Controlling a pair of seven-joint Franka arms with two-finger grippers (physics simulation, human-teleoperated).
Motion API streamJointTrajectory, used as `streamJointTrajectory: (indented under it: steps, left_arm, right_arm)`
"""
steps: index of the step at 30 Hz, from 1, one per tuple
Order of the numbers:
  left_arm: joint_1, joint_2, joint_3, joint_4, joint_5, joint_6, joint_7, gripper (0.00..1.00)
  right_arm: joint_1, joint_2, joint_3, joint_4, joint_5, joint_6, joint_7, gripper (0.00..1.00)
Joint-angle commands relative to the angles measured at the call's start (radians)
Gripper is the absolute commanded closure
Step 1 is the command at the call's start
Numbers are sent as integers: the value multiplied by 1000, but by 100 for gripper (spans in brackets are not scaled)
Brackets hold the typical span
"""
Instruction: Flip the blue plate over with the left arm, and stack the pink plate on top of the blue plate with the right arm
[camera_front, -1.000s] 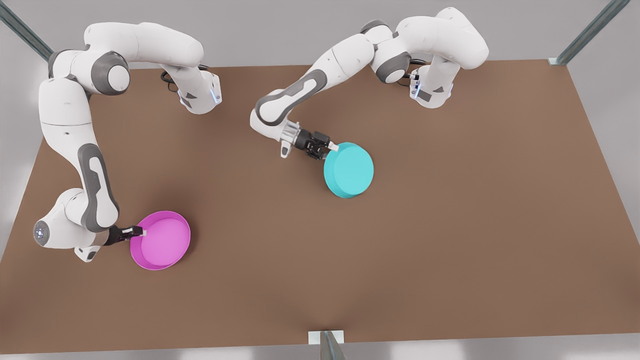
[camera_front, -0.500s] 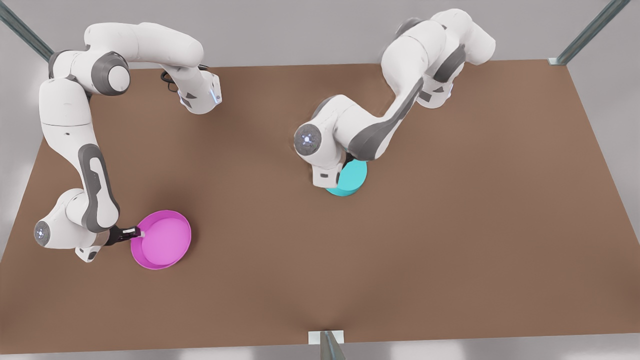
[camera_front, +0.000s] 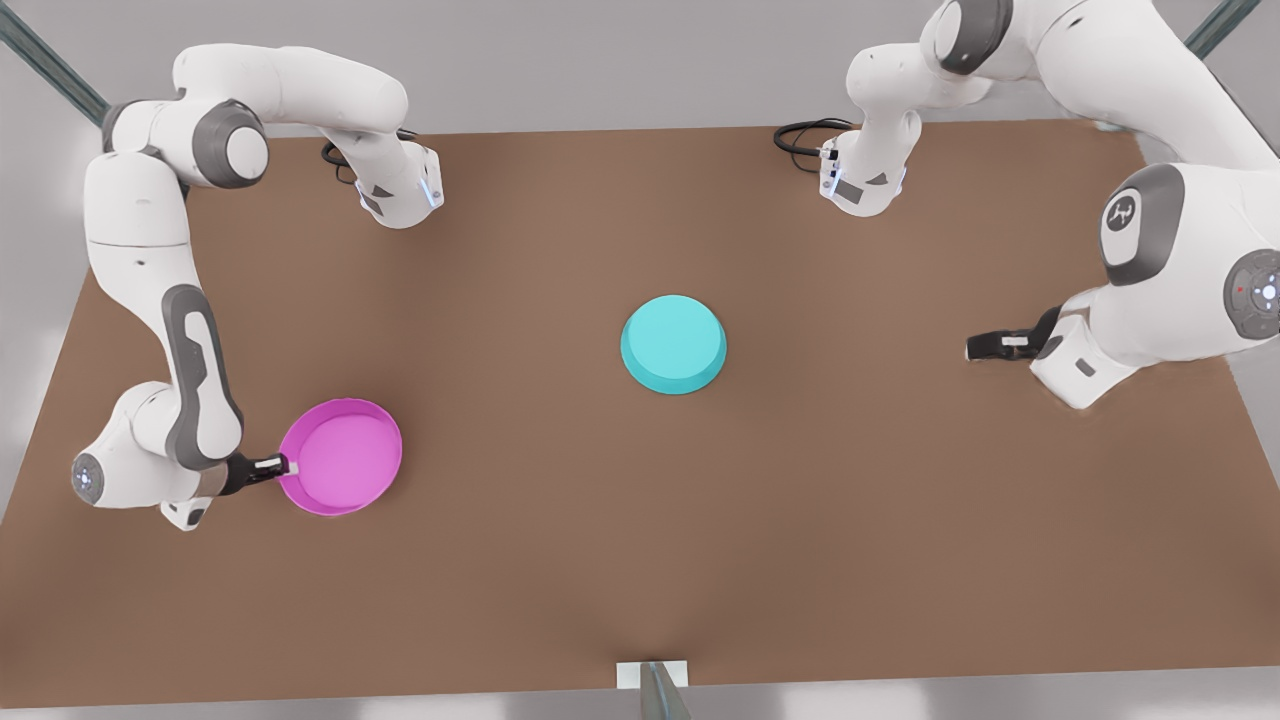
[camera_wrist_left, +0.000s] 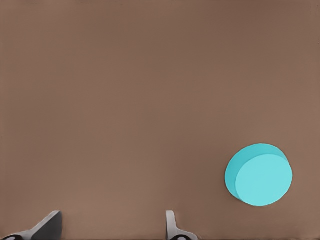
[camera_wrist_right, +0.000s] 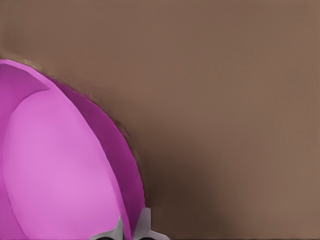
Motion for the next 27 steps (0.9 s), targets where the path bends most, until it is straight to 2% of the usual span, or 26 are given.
streamJointTrajectory:
  steps: [1, 3, 5, 11, 13, 15, 17, 23, 27]
  left_arm:
    - [-12, -24, 11, -36, 36, 21, 15, 0]
    - [-10, -124, 14, -184, 38, 118, 35, 0]
    - [-10, -121, 14, -184, 38, 118, 35, 0]
    - [-7, -118, 12, -184, 38, 118, 35, 0]
    - [-7, -116, 12, -184, 38, 118, 35, 0]
    - [-6, -116, 12, -184, 38, 118, 35, 0]
    - [-6, -116, 12, -184, 38, 116, 35, 0]
    - [-6, -116, 14, -184, 38, 115, 35, 0]
    - [-6, -116, 14, -184, 38, 113, 35, 0]
  right_arm:
    - [-2, -1, 13, 0, -7, -4, 9, 79]
    - [-13, -6, 67, 0, -5, -36, 31, 79]
    - [-14, -9, 145, -8, -5, -61, 63, 79]
    - [79, -9, 218, -25, 61, -53, 77, 79]
    - [105, -11, 284, -43, 59, -44, 141, 79]
    - [196, -41, 289, -87, 59, 11, 235, 79]
    - [205, -77, 370, -179, 53, 129, 353, 79]
    - [409, -127, 401, -262, 53, 304, 702, 79]
    - [478, -198, 415, -339, 50, 329, 838, 79]
